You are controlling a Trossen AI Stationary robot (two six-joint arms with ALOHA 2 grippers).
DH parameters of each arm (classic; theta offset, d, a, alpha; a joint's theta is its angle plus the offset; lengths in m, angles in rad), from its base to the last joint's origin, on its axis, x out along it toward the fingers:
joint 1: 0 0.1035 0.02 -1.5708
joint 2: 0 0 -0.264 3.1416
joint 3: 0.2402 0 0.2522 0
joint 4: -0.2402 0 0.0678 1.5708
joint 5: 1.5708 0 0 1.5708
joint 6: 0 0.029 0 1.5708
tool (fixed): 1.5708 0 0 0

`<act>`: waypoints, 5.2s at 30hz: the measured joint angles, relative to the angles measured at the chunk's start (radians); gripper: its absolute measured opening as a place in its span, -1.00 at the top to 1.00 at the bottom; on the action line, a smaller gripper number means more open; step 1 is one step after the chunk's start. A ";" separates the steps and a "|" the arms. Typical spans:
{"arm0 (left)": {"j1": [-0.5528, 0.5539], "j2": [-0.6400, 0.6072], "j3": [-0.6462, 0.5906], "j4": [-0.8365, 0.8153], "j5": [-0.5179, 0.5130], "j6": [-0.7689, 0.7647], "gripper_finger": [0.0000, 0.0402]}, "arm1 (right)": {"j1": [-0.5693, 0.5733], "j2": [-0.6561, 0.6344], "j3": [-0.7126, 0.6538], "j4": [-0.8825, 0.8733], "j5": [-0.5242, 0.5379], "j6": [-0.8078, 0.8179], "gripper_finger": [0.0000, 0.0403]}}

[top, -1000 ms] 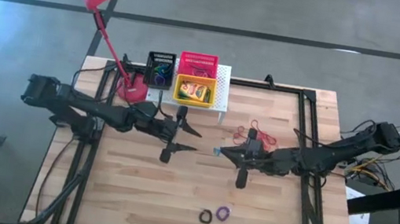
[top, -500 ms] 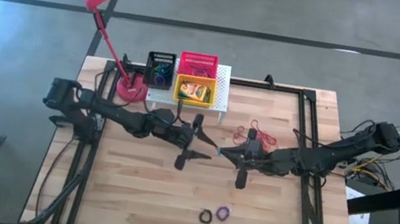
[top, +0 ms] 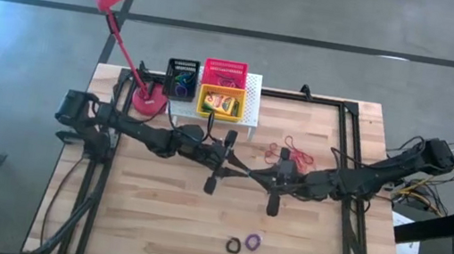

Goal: Pick & Place Office Desk Supplies
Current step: Put the blue rubber band into the red bin on the shelf on the shelf

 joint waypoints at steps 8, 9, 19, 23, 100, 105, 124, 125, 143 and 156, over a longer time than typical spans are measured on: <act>-0.001 0.000 -0.001 -0.004 0.020 0.011 0.98 | 0.002 -0.001 0.000 -0.001 -0.002 0.002 0.96; -0.001 0.000 -0.001 -0.006 0.020 0.015 0.99 | 0.002 -0.001 0.000 -0.001 -0.002 0.002 0.96; -0.001 -0.002 -0.001 -0.045 0.018 0.020 0.99 | 0.000 0.000 0.000 -0.026 -0.001 0.008 0.96; -0.001 -0.002 -0.001 -0.134 0.023 0.036 1.00 | -0.003 0.000 0.000 -0.120 0.001 0.101 0.96; -0.015 0.524 0.388 -0.580 0.016 0.286 0.10 | 0.328 0.295 -0.020 -0.724 0.227 1.338 0.91; -0.016 0.522 0.390 -0.620 0.018 0.237 0.46 | 0.328 0.295 -0.018 -0.724 0.227 1.331 0.91; -0.045 0.257 0.364 -0.756 0.081 0.201 0.99 | 0.329 0.295 -0.019 -0.720 0.227 1.304 0.91; -0.047 0.223 0.352 -0.758 0.079 0.207 0.99 | 0.329 0.295 -0.020 -0.721 0.229 1.302 0.91; -0.051 -0.353 0.254 -0.776 -0.235 0.203 1.00 | 0.326 0.457 -0.005 -0.343 0.391 1.086 0.91; 0.088 -0.420 0.394 -1.129 -0.505 0.168 1.00 | 0.315 0.571 0.106 -0.272 0.386 0.948 0.91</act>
